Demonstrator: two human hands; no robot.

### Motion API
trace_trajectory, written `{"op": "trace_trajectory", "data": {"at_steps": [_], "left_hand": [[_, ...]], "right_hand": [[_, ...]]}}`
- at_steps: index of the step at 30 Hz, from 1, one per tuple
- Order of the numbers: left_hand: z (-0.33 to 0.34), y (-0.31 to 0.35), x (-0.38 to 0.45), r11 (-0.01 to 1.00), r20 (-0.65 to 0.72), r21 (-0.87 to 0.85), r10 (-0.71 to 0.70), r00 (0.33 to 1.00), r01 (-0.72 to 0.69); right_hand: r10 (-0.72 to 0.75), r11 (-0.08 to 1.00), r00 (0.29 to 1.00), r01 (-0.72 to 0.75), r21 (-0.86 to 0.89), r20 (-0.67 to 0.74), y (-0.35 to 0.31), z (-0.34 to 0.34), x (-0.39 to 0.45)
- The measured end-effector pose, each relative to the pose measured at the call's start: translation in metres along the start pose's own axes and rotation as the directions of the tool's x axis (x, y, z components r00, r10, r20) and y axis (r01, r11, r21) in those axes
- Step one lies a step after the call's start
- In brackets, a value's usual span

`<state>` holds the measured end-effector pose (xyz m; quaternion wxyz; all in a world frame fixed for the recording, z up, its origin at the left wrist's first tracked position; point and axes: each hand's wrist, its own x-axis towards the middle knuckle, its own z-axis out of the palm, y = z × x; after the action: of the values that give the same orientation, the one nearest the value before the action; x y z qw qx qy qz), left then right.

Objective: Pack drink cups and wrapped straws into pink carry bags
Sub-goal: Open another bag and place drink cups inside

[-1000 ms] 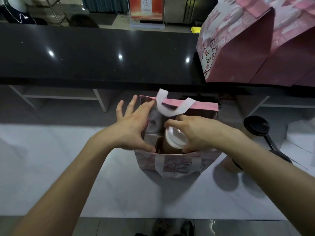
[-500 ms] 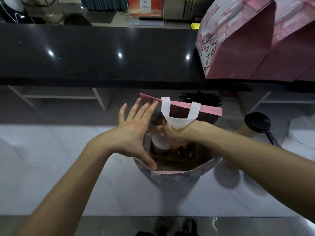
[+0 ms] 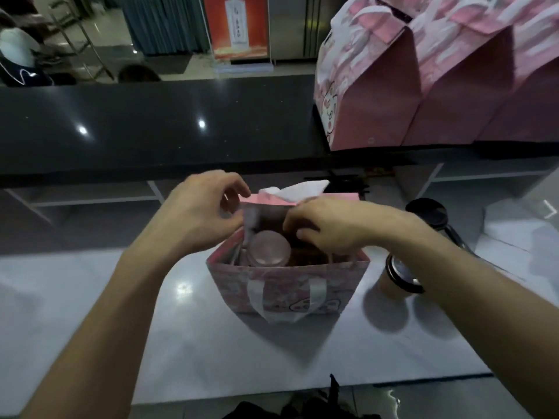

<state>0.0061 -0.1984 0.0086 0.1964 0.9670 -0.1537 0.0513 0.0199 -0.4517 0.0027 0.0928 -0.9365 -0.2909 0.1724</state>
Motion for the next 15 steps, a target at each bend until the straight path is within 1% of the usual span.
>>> {"op": "trace_trajectory", "data": {"at_steps": [1, 3, 4, 6, 8, 10, 11, 15], "left_hand": [[-0.001, 0.01, 0.005, 1.0, -0.024, -0.007, 0.028, 0.999, -0.028], [0.002, 0.035, 0.018, 0.993, -0.042, -0.027, 0.112, 0.993, -0.113], [0.005, 0.048, 0.025, 0.987, -0.039, -0.045, 0.156, 0.987, -0.157], [0.015, 0.076, 0.04, 0.971, -0.007, -0.074, 0.229, 0.973, -0.229], [0.029, 0.101, 0.053, 0.956, 0.061, -0.081, 0.286, 0.956, -0.281], [0.043, 0.122, 0.063, 0.946, 0.135, -0.077, 0.321, 0.937, -0.313], [0.05, 0.13, 0.067, 0.944, 0.172, -0.069, 0.329, 0.929, -0.322], [0.07, 0.147, 0.078, 0.942, 0.281, -0.014, 0.326, 0.903, -0.336]], "right_hand": [[0.033, 0.999, 0.995, -0.029, 0.044, -0.091, 0.006, -0.008, -0.014], [0.133, 0.976, 0.954, -0.08, 0.2, -0.268, 0.022, -0.018, -0.041], [0.182, 0.959, 0.926, -0.093, 0.269, -0.33, 0.033, -0.019, -0.053], [0.277, 0.94, 0.883, -0.167, 0.299, -0.379, 0.059, -0.01, -0.072], [0.35, 0.932, 0.872, -0.284, 0.226, -0.342, 0.089, 0.007, -0.086], [0.401, 0.916, 0.885, -0.384, 0.113, -0.238, 0.116, 0.03, -0.095], [0.419, 0.908, 0.888, -0.413, 0.073, -0.188, 0.127, 0.042, -0.099], [0.461, 0.886, 0.887, -0.46, 0.062, -0.009, 0.148, 0.086, -0.102]]}}
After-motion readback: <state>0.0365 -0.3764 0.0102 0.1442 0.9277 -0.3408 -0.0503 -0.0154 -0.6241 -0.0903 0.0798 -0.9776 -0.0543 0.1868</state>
